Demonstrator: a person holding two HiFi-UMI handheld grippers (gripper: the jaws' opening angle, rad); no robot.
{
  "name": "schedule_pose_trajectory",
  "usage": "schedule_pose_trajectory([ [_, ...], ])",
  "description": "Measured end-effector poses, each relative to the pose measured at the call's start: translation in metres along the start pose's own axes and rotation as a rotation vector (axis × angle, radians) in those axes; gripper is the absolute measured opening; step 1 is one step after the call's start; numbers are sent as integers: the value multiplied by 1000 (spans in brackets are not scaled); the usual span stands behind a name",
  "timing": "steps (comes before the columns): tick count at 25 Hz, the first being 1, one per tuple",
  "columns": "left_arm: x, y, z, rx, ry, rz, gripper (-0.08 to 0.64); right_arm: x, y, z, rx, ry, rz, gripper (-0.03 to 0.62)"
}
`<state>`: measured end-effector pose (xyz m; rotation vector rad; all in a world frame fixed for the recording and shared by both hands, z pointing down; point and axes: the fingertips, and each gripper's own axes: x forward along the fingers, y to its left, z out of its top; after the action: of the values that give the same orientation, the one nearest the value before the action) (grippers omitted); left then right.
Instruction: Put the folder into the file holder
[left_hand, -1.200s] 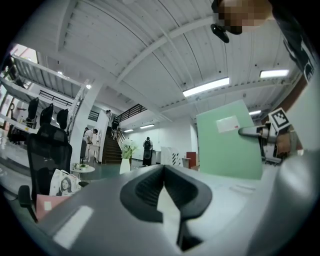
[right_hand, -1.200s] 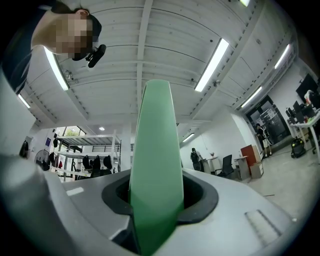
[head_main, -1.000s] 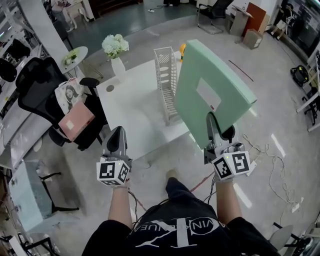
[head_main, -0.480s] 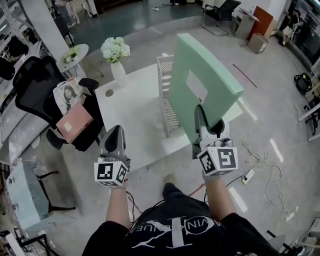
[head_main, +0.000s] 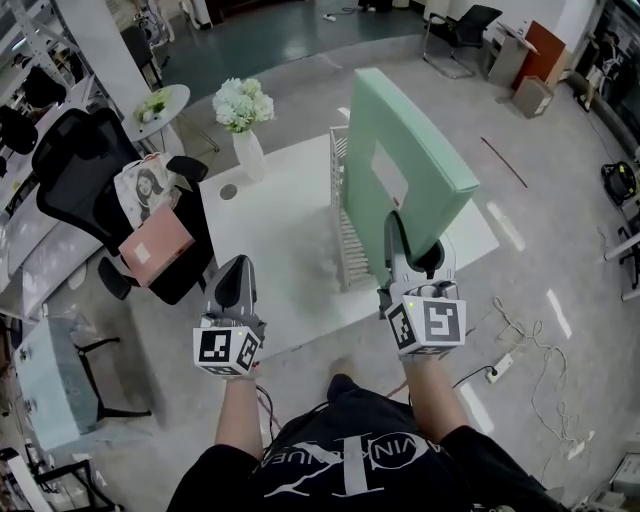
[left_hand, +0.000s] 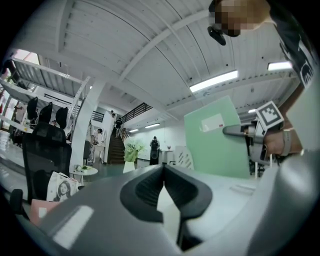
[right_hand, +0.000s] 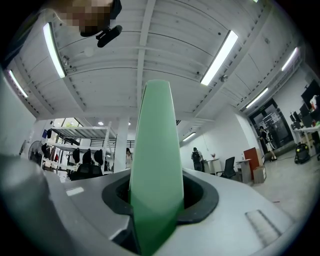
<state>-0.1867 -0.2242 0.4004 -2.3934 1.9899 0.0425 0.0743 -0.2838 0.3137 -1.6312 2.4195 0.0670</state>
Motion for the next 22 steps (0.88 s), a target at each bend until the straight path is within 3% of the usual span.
schedule_pose_trajectory([
  [9, 20, 0, -11, -11, 13, -29, 0, 20, 0, -15, 18, 11, -10, 175],
  [17, 43, 15, -17, -22, 42, -96, 0, 36, 9, -38, -10, 66, -44, 178],
  [22, 57, 26, -19, -17, 57, -142, 0, 42, 10, -45, -6, 43, -84, 183],
])
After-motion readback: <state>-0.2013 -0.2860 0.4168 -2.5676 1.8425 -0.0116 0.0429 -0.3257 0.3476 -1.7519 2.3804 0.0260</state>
